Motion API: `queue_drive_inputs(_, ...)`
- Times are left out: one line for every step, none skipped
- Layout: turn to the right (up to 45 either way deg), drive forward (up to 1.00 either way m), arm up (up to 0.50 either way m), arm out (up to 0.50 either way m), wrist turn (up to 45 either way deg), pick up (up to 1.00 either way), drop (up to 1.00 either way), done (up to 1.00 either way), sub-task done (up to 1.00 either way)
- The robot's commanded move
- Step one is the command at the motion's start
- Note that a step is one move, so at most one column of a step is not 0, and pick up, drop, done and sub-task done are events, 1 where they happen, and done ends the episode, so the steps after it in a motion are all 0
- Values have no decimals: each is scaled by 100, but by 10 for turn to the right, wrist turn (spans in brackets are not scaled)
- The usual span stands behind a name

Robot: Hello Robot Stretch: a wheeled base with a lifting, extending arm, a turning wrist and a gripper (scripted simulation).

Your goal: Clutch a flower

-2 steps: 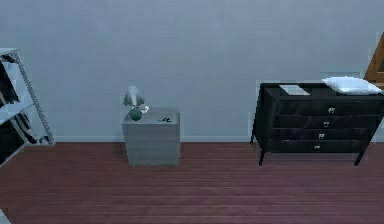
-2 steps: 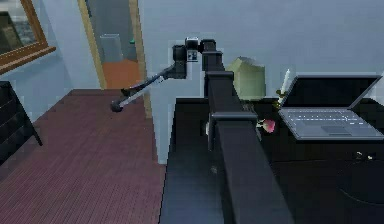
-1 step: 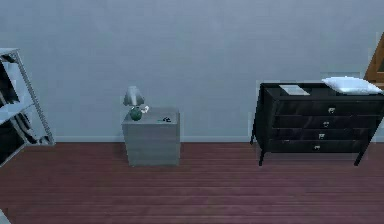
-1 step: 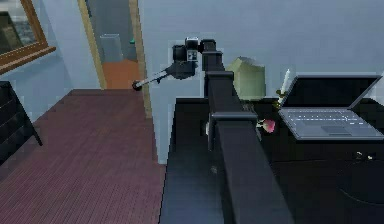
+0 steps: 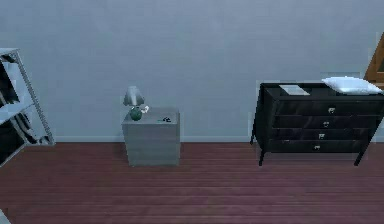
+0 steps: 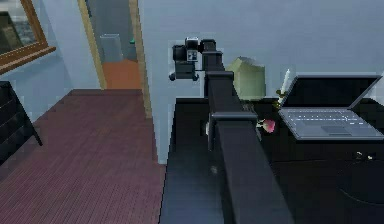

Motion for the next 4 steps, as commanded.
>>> queue_drive_inputs(0,0,0,0,360,0,0,0,0)
queue_drive_inputs(0,0,-24,0,0,0,0,0,0)
queue_drive_inputs(0,0,0,0,0,100,0,0,0)
queue_drive_inputs(0,0,10,0,0,0,0,0,0)
